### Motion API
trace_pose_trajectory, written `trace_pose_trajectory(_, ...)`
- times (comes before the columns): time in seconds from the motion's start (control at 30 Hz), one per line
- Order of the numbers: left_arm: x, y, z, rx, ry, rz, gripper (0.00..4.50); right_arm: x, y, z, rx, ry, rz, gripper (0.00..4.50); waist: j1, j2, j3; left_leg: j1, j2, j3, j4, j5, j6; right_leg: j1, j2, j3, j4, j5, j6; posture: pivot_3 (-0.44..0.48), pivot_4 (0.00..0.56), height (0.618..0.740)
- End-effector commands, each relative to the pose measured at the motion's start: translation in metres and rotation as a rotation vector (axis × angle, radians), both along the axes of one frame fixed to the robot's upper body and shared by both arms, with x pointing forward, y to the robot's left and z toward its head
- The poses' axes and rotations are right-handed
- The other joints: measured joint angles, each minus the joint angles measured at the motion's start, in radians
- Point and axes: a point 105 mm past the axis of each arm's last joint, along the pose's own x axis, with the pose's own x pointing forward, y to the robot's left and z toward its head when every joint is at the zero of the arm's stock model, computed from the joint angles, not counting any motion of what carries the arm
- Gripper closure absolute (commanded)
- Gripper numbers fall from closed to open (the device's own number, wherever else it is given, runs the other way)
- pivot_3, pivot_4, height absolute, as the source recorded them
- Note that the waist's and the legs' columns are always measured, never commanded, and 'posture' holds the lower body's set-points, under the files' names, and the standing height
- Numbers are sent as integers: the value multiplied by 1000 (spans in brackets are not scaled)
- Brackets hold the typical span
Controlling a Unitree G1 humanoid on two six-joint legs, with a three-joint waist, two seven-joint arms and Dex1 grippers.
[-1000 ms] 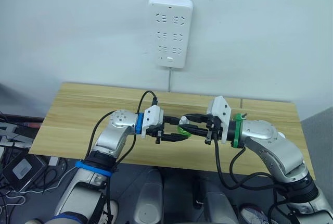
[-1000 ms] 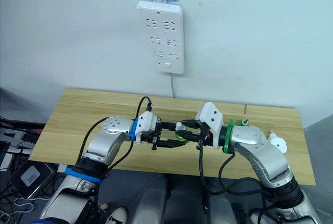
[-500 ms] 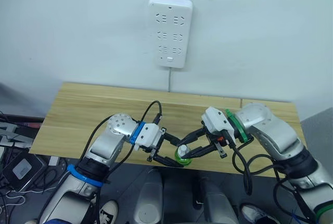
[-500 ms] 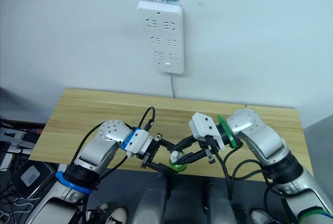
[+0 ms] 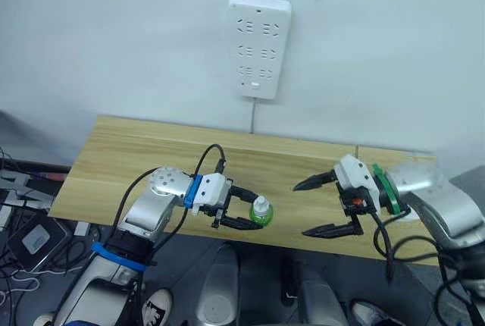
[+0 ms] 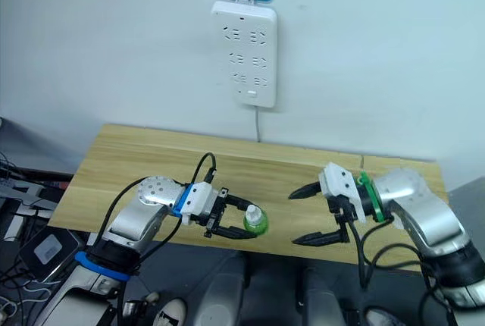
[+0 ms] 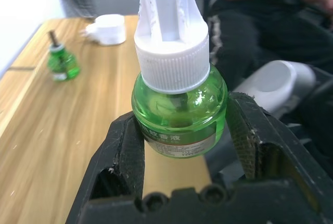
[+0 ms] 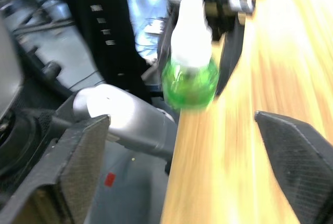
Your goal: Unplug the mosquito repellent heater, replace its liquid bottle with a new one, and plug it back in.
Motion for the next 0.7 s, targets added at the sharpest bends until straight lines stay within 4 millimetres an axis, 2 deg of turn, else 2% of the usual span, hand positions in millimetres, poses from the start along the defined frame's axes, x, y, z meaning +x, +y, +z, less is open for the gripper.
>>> trace_pose_trajectory(0.03, 13, -1, 7, -63, -49, 118, 2301, 8, 8, 13, 88, -72, -188, 33, -5, 0, 0, 0, 0, 0, 1, 0, 0, 0, 0, 0, 1, 0, 0, 330, 316, 740)
trace_pose_trajectory(0.13, 18, -2, 7, -86, -59, 174, 2301, 12, 21, 20, 186, -78, -296, 597, -13, 0, 0, 0, 1, 0, 3, 0, 0, 0, 1, 0, 2, 0, 0, 318, 317, 740)
trace_pose_trajectory(0.3, 24, -5, 10, -106, -58, 207, 2301, 10, 34, 19, 221, -86, -362, 2413, -20, 0, 0, -1, -1, 1, 4, 0, 0, 1, 0, 1, 0, 0, 0, 307, 317, 740)
trace_pose_trajectory(0.57, 31, -16, 18, -131, -56, 206, 2301, 11, 50, 22, 264, -82, -380, 2413, -25, 0, 0, -1, 0, 0, 3, 0, 0, 0, 0, 0, 0, 0, 0, 305, 314, 740)
trace_pose_trajectory(0.7, 29, -19, 19, -137, -55, 203, 2301, 13, 54, 31, 280, -93, -386, 2413, -26, 0, 0, -1, 0, 0, 3, 0, 0, 0, 0, 0, 0, 0, 0, 314, 313, 740)
